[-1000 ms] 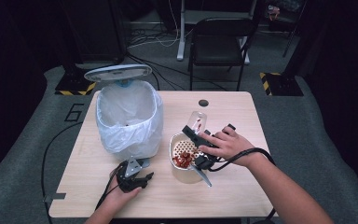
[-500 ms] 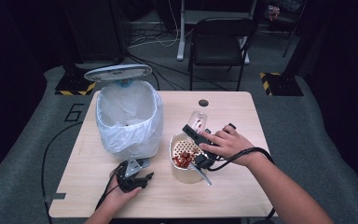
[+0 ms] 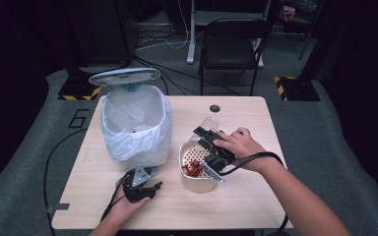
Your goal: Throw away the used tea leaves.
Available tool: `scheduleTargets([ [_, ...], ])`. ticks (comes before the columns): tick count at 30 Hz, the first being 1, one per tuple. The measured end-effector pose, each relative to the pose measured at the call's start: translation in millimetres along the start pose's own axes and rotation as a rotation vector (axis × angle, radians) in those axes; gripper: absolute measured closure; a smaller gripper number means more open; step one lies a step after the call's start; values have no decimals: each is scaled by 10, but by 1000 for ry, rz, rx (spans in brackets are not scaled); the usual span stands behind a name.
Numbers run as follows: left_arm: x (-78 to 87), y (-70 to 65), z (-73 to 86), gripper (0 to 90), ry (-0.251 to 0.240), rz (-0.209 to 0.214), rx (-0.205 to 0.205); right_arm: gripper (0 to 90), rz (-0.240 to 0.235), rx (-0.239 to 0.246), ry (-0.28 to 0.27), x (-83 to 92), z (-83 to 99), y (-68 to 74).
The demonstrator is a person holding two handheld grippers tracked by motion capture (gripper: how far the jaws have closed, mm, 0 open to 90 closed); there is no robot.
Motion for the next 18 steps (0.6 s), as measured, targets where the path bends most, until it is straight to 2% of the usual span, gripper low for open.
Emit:
scheduleTargets([
  [3,-1,-1,0,376,-1,-1,0,424,-7,-72,-20,-29,24,-58],
  [4,0,0,0,375,0,-1,-1,424,-16,-112,-25,-36,35,-70],
  [8,-2,0,-1,376,-4,-4,2,424,-29,-213,-44,-86,105,-137],
  [12,-2,0,-1,376,-4,-3,2,424,-52,-335,-69,-117,185,-199],
  [18,-2,0,-1,376,-4,-4,2,422,-126,-533,-108,-213,325,-217],
])
Point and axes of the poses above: each handheld gripper's, and its own axes: x roughly backward along the jaws, z roughly out of its underside, y roughly to its left, the point moved 8 cm from there along -x, roughly forward along the jaws, and after that the axes turned 6 degrees about x, right-handed, at the moved point
